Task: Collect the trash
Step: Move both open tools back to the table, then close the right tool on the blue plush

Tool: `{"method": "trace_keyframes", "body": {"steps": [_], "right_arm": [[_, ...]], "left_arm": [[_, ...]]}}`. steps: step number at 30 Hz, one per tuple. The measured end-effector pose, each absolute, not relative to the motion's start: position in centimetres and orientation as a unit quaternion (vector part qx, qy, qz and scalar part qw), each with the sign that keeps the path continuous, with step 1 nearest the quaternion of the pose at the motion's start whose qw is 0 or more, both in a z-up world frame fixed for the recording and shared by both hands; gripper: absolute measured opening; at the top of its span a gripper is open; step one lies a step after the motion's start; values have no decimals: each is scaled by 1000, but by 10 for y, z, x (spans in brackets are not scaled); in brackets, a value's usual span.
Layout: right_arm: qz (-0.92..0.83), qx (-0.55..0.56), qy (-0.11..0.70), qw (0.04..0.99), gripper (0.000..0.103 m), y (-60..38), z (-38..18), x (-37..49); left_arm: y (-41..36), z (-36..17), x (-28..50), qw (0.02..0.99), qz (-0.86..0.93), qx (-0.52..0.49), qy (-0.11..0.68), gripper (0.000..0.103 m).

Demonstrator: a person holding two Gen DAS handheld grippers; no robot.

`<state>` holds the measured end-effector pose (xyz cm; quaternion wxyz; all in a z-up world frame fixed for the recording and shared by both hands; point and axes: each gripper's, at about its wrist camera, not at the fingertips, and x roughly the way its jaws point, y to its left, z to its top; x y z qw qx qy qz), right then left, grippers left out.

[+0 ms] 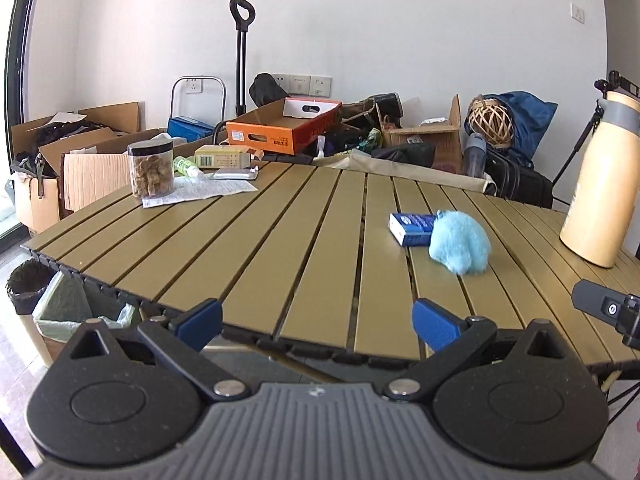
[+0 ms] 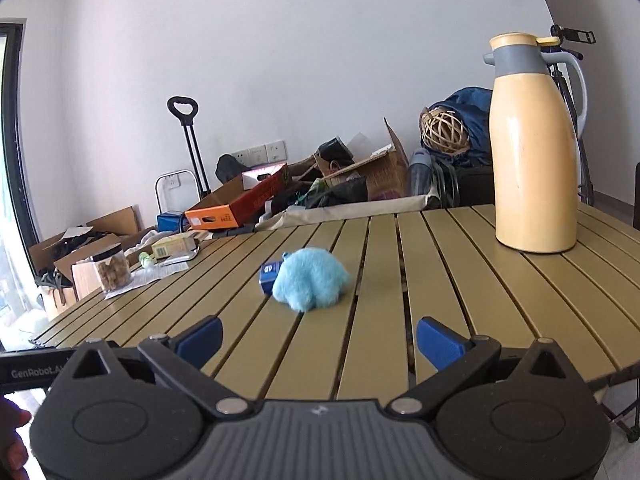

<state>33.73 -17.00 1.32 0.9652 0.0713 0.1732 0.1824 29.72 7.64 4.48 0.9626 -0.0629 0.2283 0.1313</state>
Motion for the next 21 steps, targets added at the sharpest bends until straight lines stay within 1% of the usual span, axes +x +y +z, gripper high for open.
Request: {"method": "trace_keyframes", "body": {"steps": [8,13,16,21], "right_arm": [[189,66,152,968,103,-148,19,384],[199,71,173,962,103,-130,19,419],[201,72,183,960,103,-121,15,433],[182,51,197,962,103,-110,8,459]], "left_arm": [[101,63,345,959,160,-80,218,103],[111,70,372,957,173,-88,216,103],[109,68,384,958,174,-74,216,103],[118,52,404,953,172,-85,235,103]]}}
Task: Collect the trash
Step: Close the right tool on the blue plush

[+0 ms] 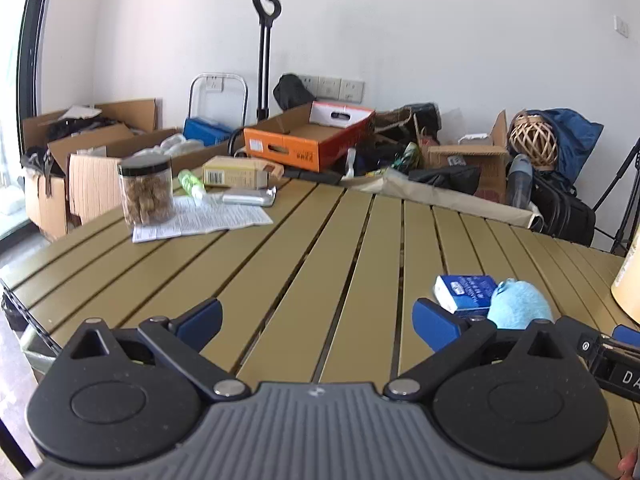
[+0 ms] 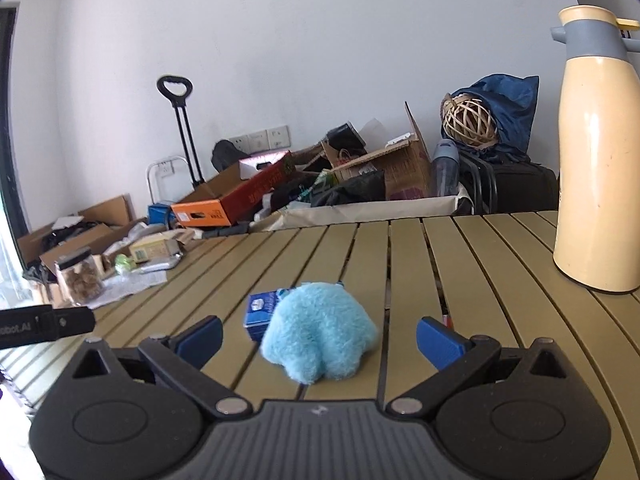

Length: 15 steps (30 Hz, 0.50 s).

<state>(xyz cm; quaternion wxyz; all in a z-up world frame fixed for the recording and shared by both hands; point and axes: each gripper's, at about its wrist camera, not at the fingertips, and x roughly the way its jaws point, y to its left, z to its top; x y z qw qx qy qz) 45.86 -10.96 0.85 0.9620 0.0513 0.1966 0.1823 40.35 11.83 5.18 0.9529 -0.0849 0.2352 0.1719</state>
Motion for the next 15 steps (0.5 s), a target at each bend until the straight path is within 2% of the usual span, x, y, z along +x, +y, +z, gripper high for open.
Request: {"method": "trace_keyframes", "body": {"steps": [15], "right_arm": [[148,13,251,957,103,-61,1,529]], "left_arm": [[137,36,443,941,166,-113,272,103]]}}
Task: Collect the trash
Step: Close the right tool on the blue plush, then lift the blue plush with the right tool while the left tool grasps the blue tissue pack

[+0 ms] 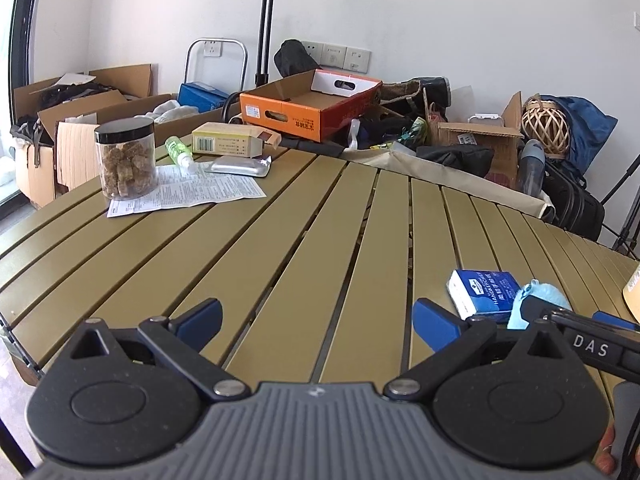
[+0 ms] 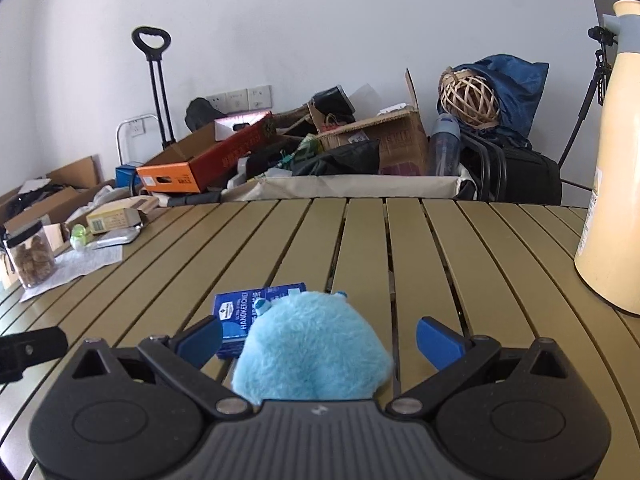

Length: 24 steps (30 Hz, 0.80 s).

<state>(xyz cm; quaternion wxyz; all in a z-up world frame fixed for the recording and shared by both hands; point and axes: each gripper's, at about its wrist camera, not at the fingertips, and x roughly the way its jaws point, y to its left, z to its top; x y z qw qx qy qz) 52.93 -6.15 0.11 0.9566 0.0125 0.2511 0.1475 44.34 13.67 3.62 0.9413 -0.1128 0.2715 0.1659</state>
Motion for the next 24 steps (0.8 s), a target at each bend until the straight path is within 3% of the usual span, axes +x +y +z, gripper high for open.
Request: {"method": "trace_keyframes", "body": {"steps": [12,15,16,24], "right_arm": [[144,-7,317,937,102,-42,-20,549],[135,1,315,939,95,-45,-20,549],[137,3,316,939,88,-46,-20,549],[141,29,305,941,84,-59,-17,546]], "left_arm": [[142,27,451,936,172,-114,285,103],[142,28,451,936,172,-114,285,103],[142,27,451,936,172,-113,285,103],[137,28,450,937,167,-114,284,103]]}}
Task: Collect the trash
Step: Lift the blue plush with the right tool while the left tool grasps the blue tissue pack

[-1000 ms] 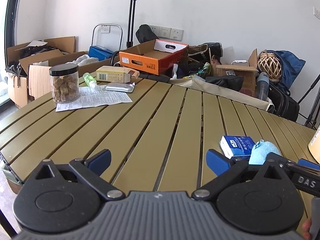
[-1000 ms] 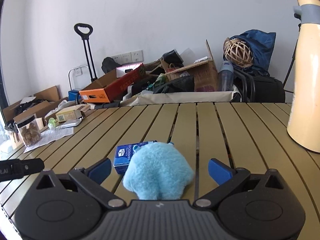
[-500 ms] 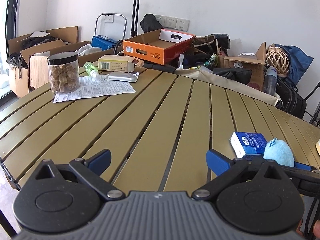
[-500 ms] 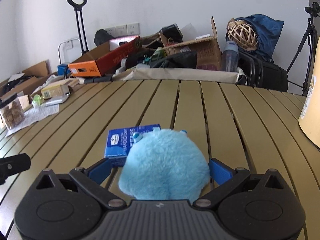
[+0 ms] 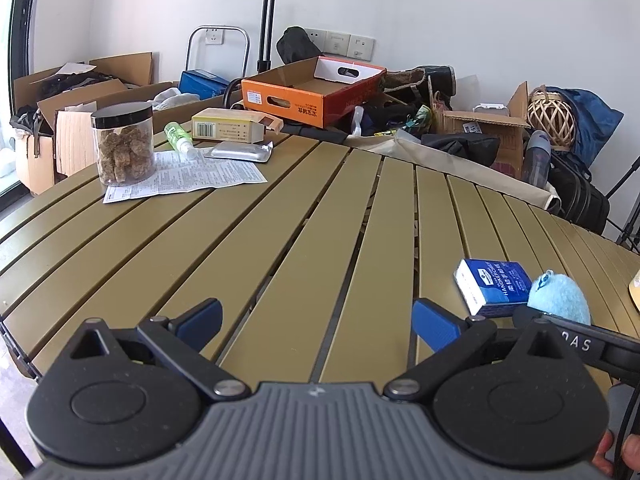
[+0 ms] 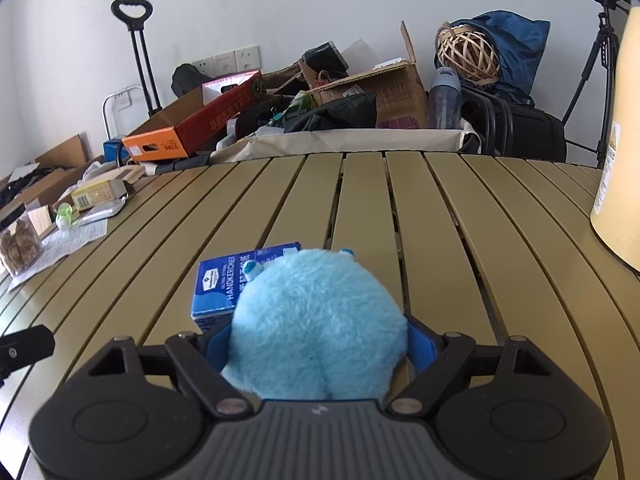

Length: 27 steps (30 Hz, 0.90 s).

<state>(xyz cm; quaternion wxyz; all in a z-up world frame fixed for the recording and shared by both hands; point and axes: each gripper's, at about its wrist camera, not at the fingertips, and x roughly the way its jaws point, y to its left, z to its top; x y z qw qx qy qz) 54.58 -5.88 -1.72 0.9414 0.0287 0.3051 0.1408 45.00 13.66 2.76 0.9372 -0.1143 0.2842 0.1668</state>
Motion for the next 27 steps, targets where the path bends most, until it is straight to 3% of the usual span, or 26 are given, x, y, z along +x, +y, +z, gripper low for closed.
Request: {"method": "trace_keyframes", "body": {"steps": [18,27], "right_arm": [[100,106,263,954,83,-160,13,535],[75,128,246,958,83,-219,23,526]], "left_arm": [[62,19,457,949,114,-83,282,103],[15,34,498,946,102,-60,301,103]]}}
